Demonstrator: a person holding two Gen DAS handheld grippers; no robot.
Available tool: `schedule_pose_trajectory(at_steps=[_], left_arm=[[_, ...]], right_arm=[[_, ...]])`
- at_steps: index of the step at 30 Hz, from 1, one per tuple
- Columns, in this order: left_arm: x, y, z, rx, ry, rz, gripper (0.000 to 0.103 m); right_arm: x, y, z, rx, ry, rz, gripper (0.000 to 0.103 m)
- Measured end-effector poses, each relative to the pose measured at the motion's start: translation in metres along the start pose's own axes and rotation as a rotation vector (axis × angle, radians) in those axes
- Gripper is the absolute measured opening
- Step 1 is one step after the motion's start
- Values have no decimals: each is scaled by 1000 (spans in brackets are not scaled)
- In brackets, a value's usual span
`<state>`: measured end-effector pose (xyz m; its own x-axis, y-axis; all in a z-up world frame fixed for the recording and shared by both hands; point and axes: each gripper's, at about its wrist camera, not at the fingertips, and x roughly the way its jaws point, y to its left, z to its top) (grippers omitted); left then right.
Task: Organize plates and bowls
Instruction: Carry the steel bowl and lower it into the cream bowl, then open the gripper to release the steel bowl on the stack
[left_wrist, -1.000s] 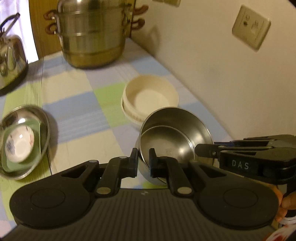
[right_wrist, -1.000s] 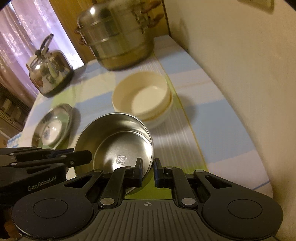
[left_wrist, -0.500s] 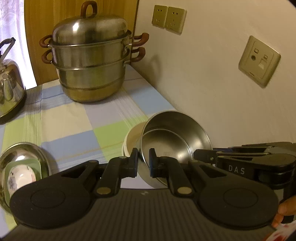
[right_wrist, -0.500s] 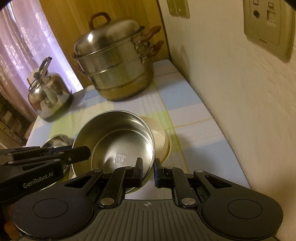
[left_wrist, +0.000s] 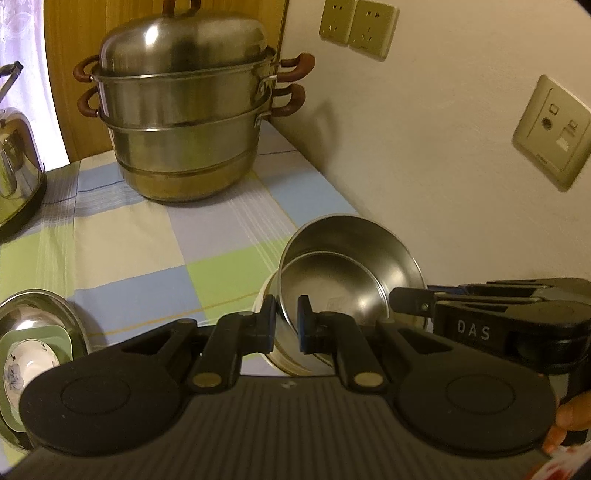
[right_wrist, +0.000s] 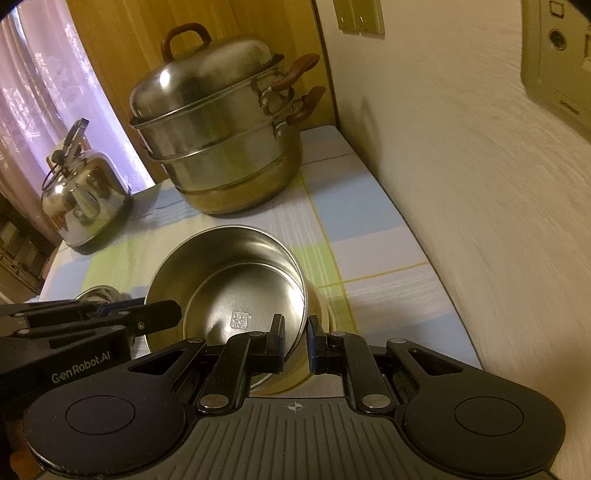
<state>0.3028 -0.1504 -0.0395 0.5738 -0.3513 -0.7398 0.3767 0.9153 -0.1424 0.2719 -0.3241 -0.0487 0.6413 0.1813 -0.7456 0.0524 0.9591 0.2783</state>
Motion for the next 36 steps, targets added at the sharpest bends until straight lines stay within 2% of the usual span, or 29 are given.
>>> schedule_pose_trajectory(at_steps=[23,29,32,36], left_arm=[[30,6,-4,-25,73,3,11],[32,7,-5,-35,75,14,16],[29,5,-4,-33,70,26,17],[25,6,-5,-38,64,31,17]], right_arm=[[29,-12,0,25,55,5,12],[29,-14,-1,24,60,-6,12],[29,-16,-2,29,65,-12,16],[23,-18,-5,24,57,-16,26]])
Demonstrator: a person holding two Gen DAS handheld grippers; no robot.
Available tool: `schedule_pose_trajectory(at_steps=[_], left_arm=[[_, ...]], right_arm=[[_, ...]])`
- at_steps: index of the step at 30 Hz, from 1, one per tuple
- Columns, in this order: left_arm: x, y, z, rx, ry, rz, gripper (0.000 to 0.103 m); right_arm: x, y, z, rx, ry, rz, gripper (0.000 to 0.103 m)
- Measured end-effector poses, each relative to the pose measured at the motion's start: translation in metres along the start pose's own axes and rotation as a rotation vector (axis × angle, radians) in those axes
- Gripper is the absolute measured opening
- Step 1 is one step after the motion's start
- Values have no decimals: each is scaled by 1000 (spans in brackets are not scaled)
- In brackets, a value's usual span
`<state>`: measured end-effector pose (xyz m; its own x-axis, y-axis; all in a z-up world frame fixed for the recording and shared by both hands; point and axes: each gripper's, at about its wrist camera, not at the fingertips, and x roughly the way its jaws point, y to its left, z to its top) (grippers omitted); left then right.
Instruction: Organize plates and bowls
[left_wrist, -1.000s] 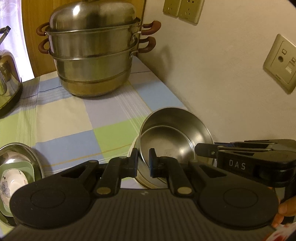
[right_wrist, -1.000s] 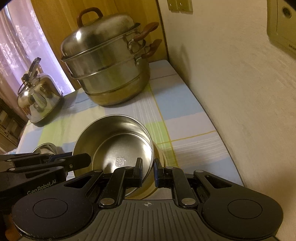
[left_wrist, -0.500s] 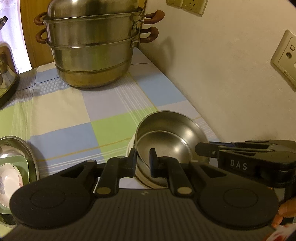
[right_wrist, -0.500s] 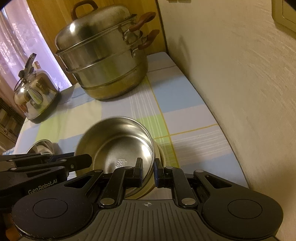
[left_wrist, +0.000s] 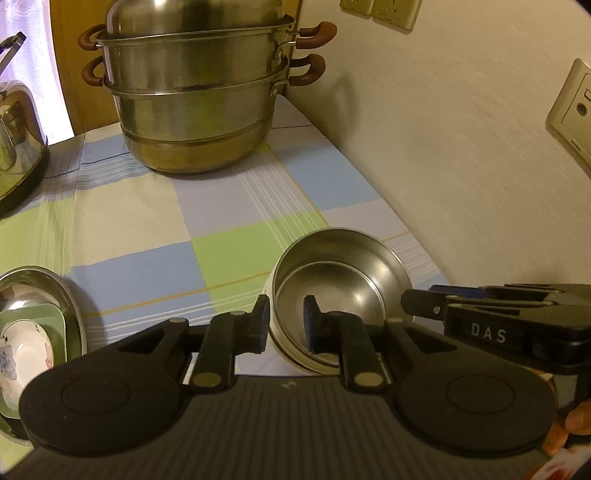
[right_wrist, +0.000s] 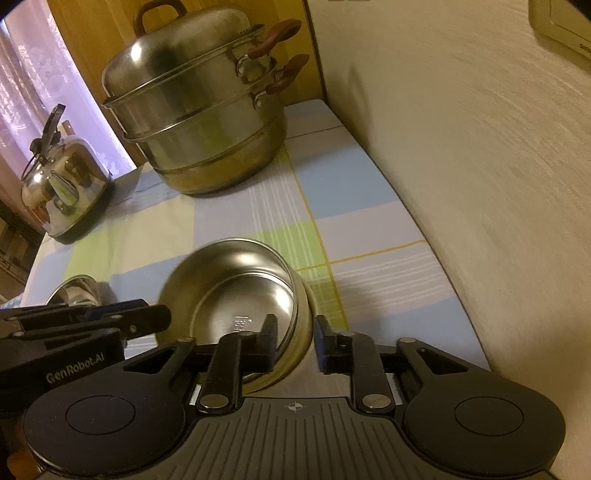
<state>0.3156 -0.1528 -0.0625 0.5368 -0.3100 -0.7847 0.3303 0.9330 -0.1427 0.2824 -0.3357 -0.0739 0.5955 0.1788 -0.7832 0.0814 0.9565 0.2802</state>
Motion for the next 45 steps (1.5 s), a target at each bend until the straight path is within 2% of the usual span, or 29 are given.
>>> schedule_pose_trajectory(at_steps=[8,11,16,30,36,45], left_arm=[[-15,-4,-6,-5,-6,-2,18],[-24,-5,-11,-10,-6,-3,20],[-44,-6,-24,-23,-13,-2,31],[-109,-11,-76,-55,-15,25,54],[-131,-13,-102,-77,-9,43,58],[-156,-20,-140,-122,2,71,58]], right_arm=[[-13,-1,-8,-4,-13,16,38],[-19,0,-13,-12,-20,17,49],[-34,0,-25,-14,-34,24,60],[-89,9,-71,-30,-24,72,65],[-107,12,-95,-45,-7,96,66],[-127,19,-129,-92,15,117,67]])
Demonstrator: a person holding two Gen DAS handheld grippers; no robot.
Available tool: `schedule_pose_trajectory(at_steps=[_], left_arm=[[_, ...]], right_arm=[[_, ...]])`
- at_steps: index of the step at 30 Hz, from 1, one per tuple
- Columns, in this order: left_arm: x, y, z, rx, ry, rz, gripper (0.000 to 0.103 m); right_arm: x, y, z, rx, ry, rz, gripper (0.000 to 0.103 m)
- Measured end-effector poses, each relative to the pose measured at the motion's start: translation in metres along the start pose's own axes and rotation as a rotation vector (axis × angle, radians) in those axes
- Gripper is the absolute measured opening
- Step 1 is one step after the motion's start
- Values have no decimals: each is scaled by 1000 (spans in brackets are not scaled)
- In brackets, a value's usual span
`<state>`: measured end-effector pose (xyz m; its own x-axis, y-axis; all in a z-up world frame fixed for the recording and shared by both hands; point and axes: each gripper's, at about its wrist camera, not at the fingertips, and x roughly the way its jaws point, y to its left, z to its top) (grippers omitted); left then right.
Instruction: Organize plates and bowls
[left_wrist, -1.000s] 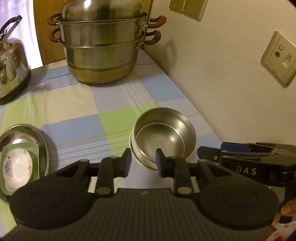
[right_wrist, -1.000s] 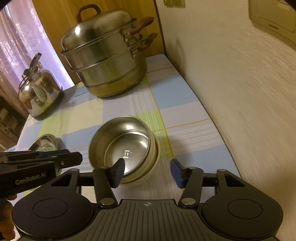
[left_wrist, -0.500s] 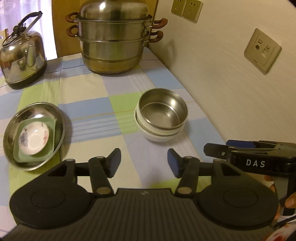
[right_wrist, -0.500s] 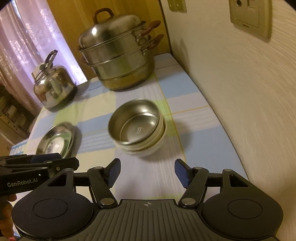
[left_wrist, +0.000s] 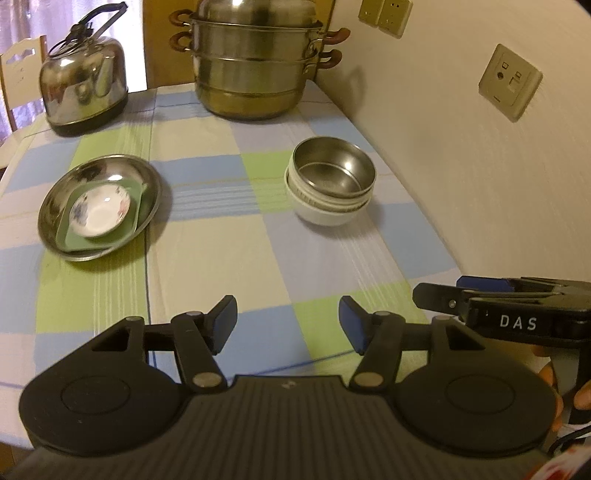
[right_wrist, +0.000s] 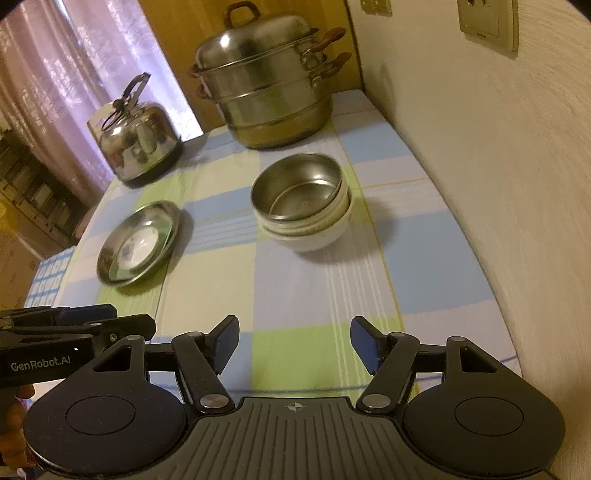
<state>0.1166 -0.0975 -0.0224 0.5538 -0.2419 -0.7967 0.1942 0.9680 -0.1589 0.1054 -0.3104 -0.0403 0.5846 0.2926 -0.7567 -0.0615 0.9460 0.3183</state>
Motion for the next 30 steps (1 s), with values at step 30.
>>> schedule_pose_trajectory(at_steps=[30], left_arm=[[-23,29,-38,18,33,9,58]], right_arm=[[5,44,-41,-27,62,-13,68]])
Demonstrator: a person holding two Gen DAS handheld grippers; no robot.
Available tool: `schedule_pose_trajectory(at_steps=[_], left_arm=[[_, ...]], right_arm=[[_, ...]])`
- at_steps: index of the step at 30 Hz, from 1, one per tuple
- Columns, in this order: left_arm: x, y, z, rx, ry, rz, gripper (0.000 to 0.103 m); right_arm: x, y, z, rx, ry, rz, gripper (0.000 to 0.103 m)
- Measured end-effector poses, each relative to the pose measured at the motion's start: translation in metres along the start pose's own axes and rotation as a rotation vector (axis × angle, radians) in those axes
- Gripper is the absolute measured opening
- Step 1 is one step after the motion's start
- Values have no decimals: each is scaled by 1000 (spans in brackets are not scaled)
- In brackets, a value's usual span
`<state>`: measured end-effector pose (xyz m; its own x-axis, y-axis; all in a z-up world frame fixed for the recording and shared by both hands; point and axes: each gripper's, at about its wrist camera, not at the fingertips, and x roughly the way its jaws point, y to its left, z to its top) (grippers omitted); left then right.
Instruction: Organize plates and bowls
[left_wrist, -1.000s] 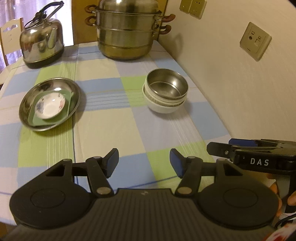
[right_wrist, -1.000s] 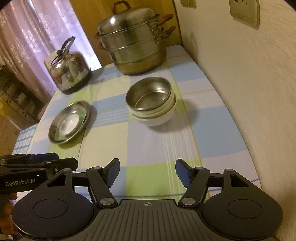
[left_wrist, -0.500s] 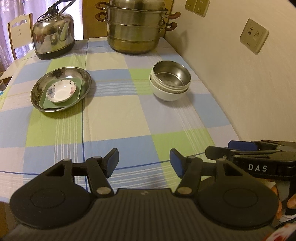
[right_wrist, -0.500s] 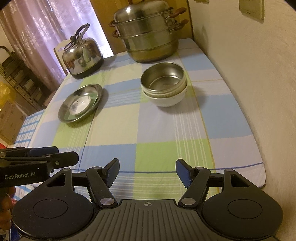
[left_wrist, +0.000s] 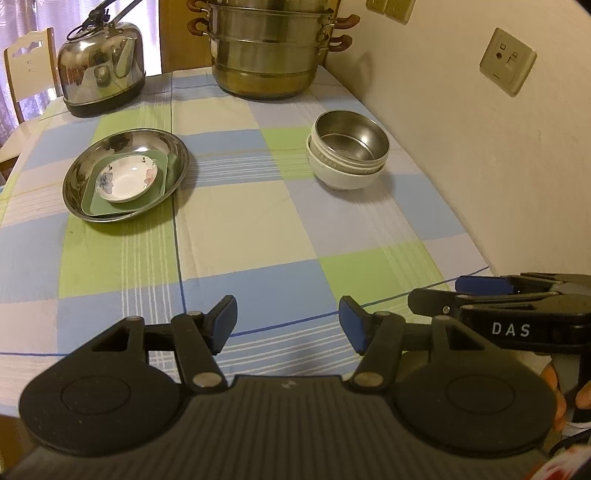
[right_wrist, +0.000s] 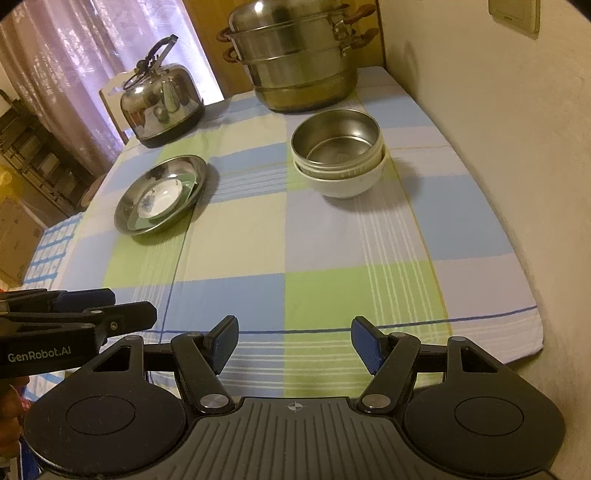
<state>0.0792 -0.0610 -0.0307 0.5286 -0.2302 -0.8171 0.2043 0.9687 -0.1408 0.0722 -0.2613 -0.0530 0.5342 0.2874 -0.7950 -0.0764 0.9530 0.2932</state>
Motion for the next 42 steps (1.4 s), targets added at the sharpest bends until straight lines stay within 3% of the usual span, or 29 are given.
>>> schedule_pose_trajectory(at_steps=[14,22,35,42], left_arm=[[12,33,19,86,-1,-50,58],[34,30,41,132,-14,-90,58],[98,-10,118,41,-82,-106,58],[146,-28,149,-25,-65,-53,58]], right_arm=[[20,27,9,64,-8,-72,68],[29,20,24,85,-52,-128,67],[55,-43,109,66,-134,-135,67],[95,-82,156,46,-119,-113,65]])
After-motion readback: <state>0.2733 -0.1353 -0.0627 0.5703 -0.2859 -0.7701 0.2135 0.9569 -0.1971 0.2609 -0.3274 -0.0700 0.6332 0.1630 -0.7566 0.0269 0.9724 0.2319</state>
